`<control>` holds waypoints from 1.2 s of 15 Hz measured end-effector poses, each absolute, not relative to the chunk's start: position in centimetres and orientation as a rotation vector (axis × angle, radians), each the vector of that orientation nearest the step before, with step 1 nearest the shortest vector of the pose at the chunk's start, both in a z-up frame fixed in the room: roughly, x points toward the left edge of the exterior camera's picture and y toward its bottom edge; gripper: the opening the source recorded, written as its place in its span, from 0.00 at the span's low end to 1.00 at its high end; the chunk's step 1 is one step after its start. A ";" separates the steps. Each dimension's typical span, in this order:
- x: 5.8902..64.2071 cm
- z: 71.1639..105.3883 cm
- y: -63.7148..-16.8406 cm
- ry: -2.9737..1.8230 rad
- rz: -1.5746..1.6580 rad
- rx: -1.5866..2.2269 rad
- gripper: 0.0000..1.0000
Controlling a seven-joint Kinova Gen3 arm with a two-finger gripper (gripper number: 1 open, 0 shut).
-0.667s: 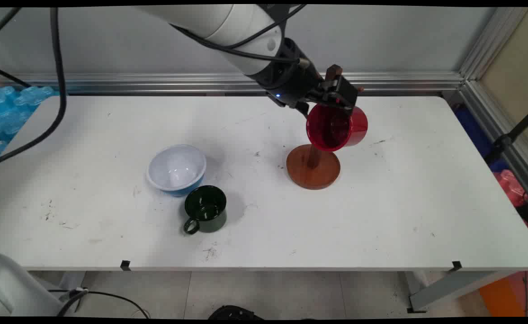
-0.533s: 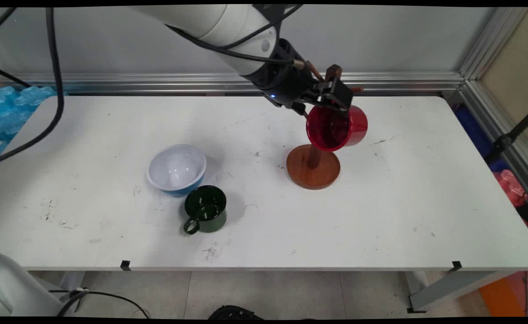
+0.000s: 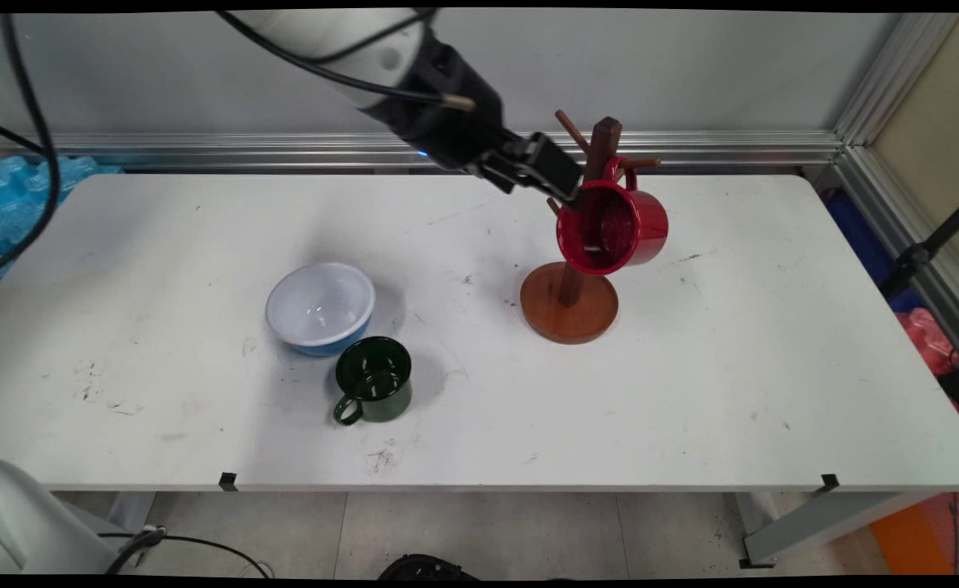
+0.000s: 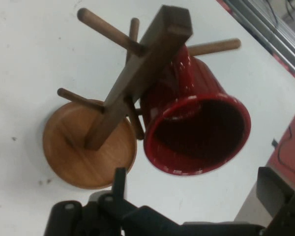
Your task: Pick up the red mug from the rack
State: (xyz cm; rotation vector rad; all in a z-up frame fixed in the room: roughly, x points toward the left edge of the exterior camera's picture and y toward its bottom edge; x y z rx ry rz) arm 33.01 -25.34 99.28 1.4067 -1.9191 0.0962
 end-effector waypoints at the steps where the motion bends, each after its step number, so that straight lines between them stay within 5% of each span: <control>1: 34.0 99.6 -25.1 -1.950 0.099 1.359 1.00; 18: 43.1 101.1 -23.4 -2.357 0.057 0.419 1.00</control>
